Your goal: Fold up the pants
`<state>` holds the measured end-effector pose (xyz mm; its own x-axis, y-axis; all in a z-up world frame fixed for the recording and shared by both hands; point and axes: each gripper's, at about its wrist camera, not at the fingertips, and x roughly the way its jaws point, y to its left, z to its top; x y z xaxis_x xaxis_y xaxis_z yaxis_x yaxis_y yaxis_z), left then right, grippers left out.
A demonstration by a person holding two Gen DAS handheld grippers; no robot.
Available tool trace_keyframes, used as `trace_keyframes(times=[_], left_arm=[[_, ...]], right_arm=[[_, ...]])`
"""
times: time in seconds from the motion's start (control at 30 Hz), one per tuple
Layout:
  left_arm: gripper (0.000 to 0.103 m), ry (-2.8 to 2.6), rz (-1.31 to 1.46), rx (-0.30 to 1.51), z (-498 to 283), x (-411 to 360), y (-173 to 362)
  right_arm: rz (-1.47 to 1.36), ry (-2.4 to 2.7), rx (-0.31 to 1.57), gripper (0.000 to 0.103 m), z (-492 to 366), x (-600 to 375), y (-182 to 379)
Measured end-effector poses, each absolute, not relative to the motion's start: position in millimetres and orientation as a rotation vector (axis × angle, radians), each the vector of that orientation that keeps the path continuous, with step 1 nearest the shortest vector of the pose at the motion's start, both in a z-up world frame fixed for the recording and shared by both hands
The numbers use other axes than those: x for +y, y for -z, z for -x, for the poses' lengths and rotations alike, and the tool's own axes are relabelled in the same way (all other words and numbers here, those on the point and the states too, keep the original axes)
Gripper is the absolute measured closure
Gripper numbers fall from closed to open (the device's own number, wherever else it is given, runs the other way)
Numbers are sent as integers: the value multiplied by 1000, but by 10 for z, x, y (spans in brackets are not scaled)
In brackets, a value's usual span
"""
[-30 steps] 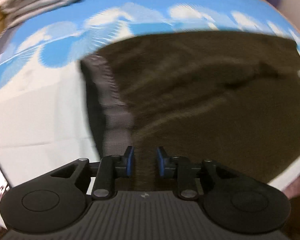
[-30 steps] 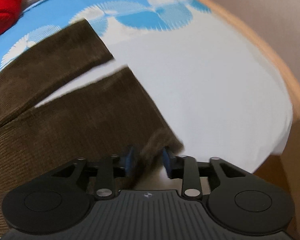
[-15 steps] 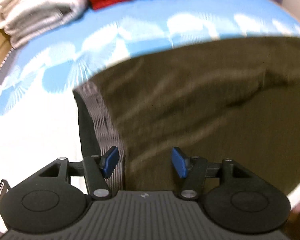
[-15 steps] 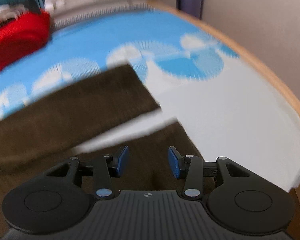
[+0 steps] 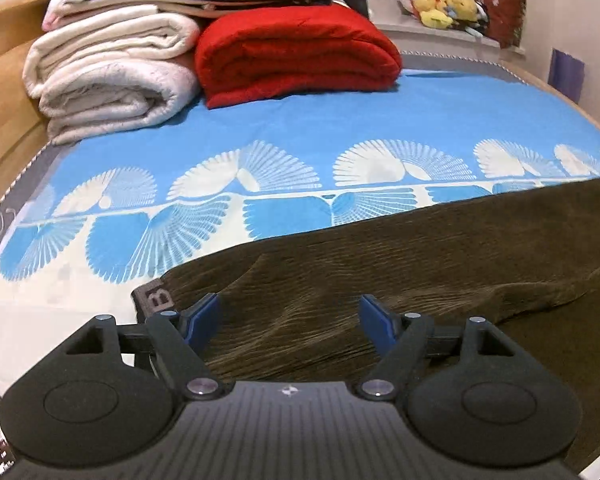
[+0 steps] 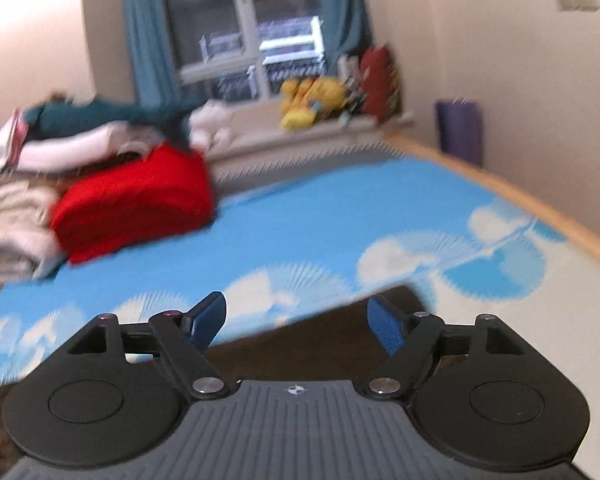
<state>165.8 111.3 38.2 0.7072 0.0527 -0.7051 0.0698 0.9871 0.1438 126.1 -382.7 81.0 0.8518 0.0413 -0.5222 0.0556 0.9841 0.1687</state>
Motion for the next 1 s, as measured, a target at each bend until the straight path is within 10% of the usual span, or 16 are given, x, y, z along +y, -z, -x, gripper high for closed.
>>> trace_keyframes(times=[0.53,1.0], left_arm=[[22,-33,-92,796,-2154,828,-168],[15,-99,54,803,-2330,1017,-186]], right_arm=[[-51,72,467,34,-1566,-3494,-712],[-106,-3,575,14,-1789,-3282,-582]])
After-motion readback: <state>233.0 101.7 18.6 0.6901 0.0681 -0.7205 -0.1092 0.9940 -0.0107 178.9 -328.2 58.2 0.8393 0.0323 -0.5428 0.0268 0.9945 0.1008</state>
